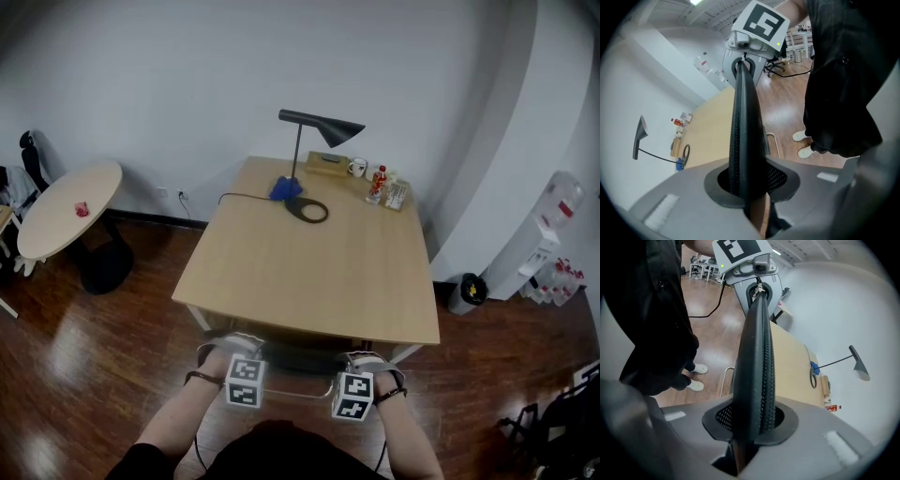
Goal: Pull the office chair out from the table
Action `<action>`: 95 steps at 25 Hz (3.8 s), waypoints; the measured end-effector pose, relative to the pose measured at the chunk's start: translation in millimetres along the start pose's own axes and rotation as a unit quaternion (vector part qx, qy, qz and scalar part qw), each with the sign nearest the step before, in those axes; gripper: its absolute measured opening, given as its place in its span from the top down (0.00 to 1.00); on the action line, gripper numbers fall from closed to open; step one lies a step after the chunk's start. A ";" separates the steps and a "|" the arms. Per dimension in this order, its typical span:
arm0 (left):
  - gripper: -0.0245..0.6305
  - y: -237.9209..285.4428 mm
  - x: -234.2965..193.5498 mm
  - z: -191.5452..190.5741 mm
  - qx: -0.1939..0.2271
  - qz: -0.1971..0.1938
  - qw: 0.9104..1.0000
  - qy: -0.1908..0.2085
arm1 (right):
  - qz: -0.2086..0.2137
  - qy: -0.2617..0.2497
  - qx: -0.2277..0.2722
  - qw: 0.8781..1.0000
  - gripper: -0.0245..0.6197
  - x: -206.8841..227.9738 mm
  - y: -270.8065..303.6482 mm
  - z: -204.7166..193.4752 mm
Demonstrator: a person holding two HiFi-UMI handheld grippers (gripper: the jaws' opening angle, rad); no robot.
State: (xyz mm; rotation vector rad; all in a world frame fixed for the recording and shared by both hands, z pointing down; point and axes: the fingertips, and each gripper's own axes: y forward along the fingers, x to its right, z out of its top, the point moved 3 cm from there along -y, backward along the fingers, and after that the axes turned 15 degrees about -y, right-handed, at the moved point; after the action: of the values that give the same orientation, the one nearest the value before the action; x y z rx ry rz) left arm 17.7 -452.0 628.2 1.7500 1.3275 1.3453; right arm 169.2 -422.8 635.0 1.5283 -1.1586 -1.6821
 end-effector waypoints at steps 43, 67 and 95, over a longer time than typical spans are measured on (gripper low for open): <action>0.87 -26.4 63.7 -1.7 -0.025 -0.033 0.999 0.004 | 0.039 0.039 -0.004 0.998 0.88 -62.2 -33.7 28.5; 0.87 -51.6 106.7 -3.7 -0.021 -0.045 0.999 0.006 | 0.046 0.053 -0.009 0.997 0.88 -102.1 -58.8 49.9; 0.87 -71.8 148.5 -4.9 -0.029 -0.056 0.998 -0.004 | 0.058 0.054 -0.001 0.997 0.87 -137.9 -78.6 67.1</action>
State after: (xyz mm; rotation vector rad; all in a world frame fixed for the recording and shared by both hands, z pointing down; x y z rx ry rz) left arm -12.1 -289.8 624.2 1.6173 1.3477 1.3010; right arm 137.9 -253.5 628.3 1.5022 -1.1663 -1.5046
